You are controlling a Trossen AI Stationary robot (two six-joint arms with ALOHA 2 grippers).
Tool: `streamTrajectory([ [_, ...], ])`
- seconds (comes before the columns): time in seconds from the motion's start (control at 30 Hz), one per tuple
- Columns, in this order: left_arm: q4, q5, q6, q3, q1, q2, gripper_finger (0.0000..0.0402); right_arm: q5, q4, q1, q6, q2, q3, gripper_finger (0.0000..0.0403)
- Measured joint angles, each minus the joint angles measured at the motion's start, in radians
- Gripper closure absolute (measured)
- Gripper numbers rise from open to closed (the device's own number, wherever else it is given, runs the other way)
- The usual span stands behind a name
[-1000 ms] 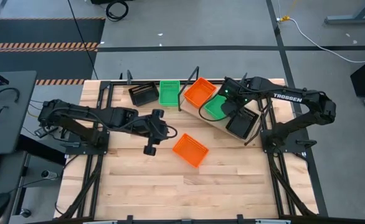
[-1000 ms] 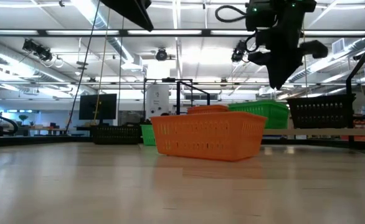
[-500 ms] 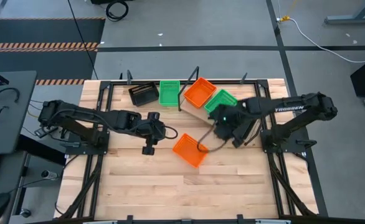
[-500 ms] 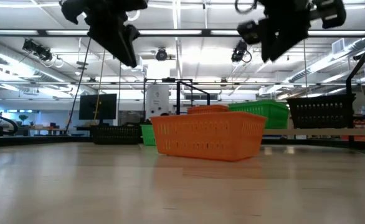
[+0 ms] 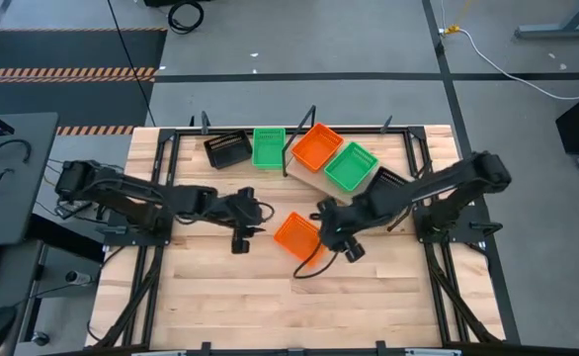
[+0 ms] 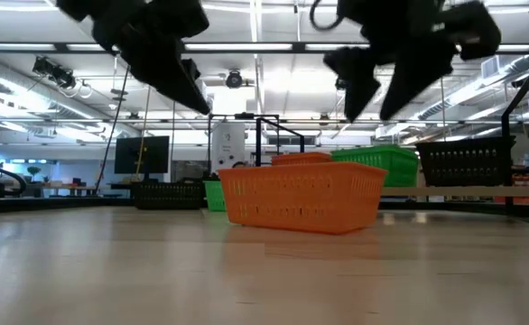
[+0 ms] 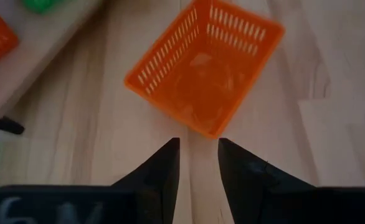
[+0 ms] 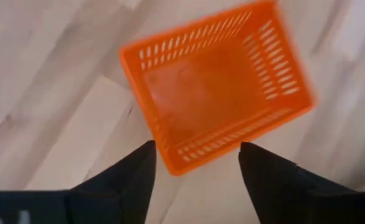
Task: Stack baskets on shelf by color
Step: Stack the orange basket on top of the orange basket on the shelf
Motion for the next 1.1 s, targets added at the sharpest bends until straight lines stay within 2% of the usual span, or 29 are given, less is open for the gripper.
streamTrajectory([
  [0.17,0.241,0.004,-0.026,-0.199,0.034,-0.148,0.0285,-0.007,0.003,0.004,0.028,0.084,-0.001,0.0157],
  [0.37,0.476,0.005,-0.058,-0.399,0.047,-0.365,0.0285,-0.077,0.014,0.018,-0.021,0.109,0.028,0.0166],
  [0.47,0.606,0.004,-0.070,-0.466,0.044,-0.416,0.0285,-0.078,0.022,0.040,-0.045,0.137,0.032,0.0170],
  [0.73,0.736,-0.001,-0.084,-0.557,0.038,-0.406,0.0285,-0.075,0.033,0.055,-0.015,0.221,0.032,0.0190],
  [1.0,0.768,-0.081,-0.083,-0.562,0.040,-0.408,0.0285,-0.034,0.047,0.037,-0.005,0.285,0.032,0.0224],
  [1.1,0.841,-0.084,-0.072,-0.562,0.041,-0.408,0.0285,-0.024,0.037,0.039,-0.012,0.298,0.031,0.0235],
])
